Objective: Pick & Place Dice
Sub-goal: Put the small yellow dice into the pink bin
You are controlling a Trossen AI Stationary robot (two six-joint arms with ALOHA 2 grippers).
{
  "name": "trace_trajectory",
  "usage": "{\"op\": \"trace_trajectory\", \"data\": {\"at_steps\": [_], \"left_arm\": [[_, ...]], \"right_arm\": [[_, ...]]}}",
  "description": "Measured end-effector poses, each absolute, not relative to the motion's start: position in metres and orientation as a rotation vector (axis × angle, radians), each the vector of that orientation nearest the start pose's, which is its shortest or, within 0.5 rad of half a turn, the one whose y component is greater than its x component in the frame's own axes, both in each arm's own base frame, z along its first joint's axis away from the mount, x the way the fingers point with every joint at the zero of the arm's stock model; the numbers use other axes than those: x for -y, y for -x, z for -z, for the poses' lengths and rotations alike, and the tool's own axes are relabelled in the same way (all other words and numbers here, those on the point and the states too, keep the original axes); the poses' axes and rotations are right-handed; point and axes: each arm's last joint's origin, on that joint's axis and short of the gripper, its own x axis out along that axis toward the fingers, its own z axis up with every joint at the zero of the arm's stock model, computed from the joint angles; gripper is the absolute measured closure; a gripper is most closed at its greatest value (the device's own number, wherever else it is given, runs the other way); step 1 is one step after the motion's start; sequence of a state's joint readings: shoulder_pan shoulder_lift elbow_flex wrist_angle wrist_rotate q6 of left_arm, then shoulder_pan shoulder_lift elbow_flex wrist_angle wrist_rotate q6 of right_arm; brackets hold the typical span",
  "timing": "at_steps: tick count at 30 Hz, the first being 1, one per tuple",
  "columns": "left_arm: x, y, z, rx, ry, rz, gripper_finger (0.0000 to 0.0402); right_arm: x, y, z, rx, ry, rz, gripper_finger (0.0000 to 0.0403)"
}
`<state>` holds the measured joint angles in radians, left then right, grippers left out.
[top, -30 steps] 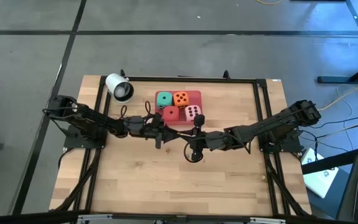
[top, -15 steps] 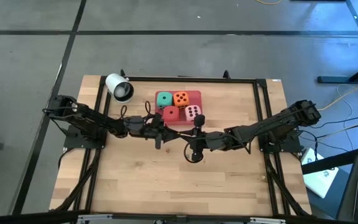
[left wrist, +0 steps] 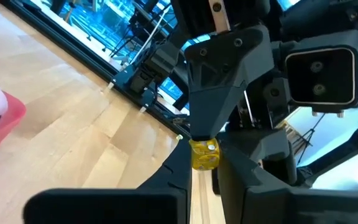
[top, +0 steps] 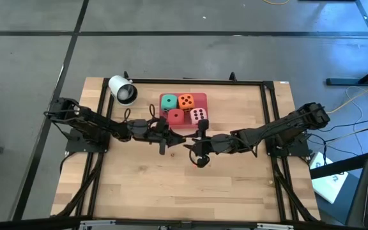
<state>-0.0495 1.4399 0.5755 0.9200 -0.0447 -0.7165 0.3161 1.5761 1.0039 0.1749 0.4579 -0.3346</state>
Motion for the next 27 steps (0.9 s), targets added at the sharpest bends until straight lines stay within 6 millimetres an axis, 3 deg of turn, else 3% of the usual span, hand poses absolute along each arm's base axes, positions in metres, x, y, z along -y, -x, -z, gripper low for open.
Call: {"op": "trace_trajectory", "data": {"at_steps": [5, 11, 19, 24, 27], "left_arm": [[0.012, -0.286, -0.224, 0.059, 0.696, 0.016, 0.0367], [0.007, -0.287, -0.224, 0.055, 0.666, 0.027, 0.0366], [-0.005, -0.282, -0.232, 0.083, 0.526, 0.01, 0.0369], [-0.011, -0.273, -0.24, 0.047, 0.432, -0.021, 0.0369], [-0.013, -0.264, -0.245, 0.0, 0.372, -0.077, 0.0369]], "right_arm": [[-0.095, -0.332, -0.249, -0.397, 0.504, 0.139, 0.0168], [-0.101, -0.329, -0.251, -0.403, 0.563, 0.203, 0.0133], [-0.106, -0.306, -0.275, -0.39, 0.581, 0.274, 0.013], [-0.098, -0.282, -0.292, -0.418, 0.486, 0.286, 0.0137], [-0.093, -0.27, -0.292, -0.419, 0.436, 0.303, 0.0141]]}}
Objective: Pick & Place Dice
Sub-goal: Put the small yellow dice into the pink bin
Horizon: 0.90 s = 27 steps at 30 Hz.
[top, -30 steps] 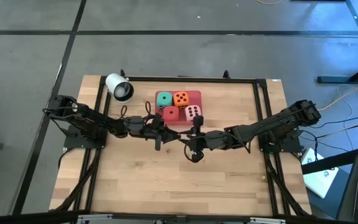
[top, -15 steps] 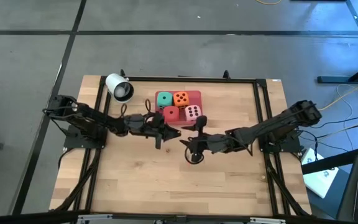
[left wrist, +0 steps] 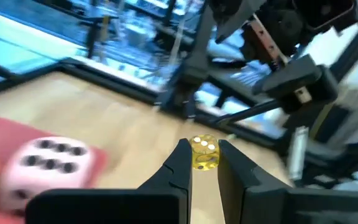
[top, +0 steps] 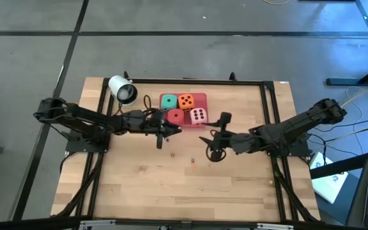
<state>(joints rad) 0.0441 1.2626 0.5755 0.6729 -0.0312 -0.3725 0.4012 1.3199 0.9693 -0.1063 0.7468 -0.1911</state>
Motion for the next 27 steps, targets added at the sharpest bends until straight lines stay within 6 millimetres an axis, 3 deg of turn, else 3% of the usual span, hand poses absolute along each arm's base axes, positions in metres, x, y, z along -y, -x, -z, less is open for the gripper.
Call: {"op": "trace_trajectory", "data": {"at_steps": [9, 16, 27], "left_arm": [[-0.018, -0.236, -0.251, -0.143, 0.222, -0.315, 0.0369], [-0.037, -0.226, -0.238, -0.3, 0.216, -0.442, 0.0369], [-0.07, -0.218, -0.225, -0.402, 0.3, -0.496, 0.0369]], "right_arm": [[-0.077, -0.234, -0.258, -0.271, 0.261, 0.397, 0.0157], [-0.069, -0.213, -0.238, -0.085, 0.104, 0.34, 0.0161], [-0.068, -0.206, -0.228, -0.044, 0.005, 0.262, 0.0161]]}}
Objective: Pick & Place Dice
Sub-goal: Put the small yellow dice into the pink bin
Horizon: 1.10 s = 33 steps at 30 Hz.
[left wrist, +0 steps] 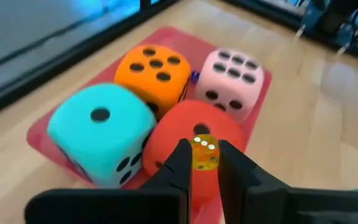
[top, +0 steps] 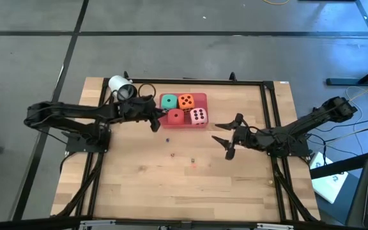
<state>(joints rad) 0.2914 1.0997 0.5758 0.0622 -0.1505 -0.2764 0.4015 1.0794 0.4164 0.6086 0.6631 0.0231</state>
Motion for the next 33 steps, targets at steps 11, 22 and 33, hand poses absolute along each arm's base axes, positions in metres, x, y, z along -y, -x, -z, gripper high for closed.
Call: {"op": "trace_trajectory", "data": {"at_steps": [11, 22, 33], "left_arm": [[-0.098, -0.245, -0.212, -0.611, 0.31, -0.451, 0.0369], [-0.111, -0.271, -0.234, -0.918, 0.244, -0.439, 0.0369], [-0.116, -0.282, -0.21, -1.128, 0.258, -0.44, 0.0369]], "right_arm": [[-0.069, -0.206, -0.23, -0.02, -0.006, 0.236, 0.0162], [-0.07, -0.206, -0.23, -0.026, -0.005, 0.206, 0.0162], [-0.07, -0.206, -0.229, -0.036, -0.006, 0.182, 0.0162]]}}
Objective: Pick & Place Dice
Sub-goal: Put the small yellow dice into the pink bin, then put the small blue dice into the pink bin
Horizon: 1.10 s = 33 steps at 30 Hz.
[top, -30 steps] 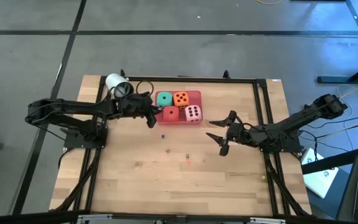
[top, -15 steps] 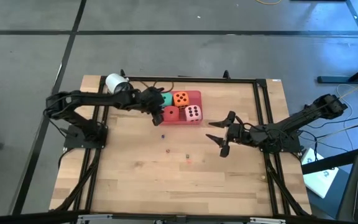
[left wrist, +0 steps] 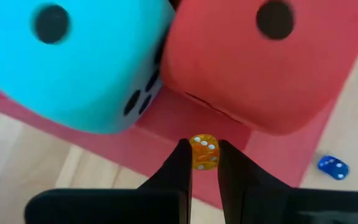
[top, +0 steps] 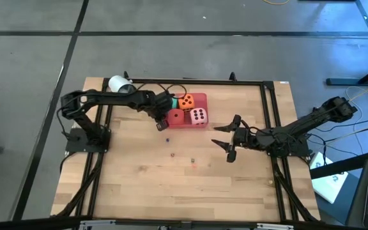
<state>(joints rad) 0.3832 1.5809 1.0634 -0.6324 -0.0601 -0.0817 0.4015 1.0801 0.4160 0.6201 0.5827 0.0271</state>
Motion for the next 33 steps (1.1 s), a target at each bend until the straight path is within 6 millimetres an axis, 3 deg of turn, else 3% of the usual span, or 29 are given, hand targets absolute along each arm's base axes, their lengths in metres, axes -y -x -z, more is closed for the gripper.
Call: {"op": "trace_trajectory", "data": {"at_steps": [10, 20, 33], "left_arm": [[-0.121, -0.297, -0.18, -1.188, 0.248, -0.38, 0.0369], [-0.126, -0.311, -0.18, -1.193, 0.239, -0.372, 0.0365], [-0.127, -0.313, -0.188, -1.208, 0.232, -0.364, 0.0274]], "right_arm": [[-0.07, -0.206, -0.229, -0.036, -0.009, 0.182, 0.0162], [-0.07, -0.206, -0.228, -0.04, -0.007, 0.182, 0.0162], [-0.07, -0.206, -0.224, -0.073, -0.019, 0.184, 0.0162]]}}
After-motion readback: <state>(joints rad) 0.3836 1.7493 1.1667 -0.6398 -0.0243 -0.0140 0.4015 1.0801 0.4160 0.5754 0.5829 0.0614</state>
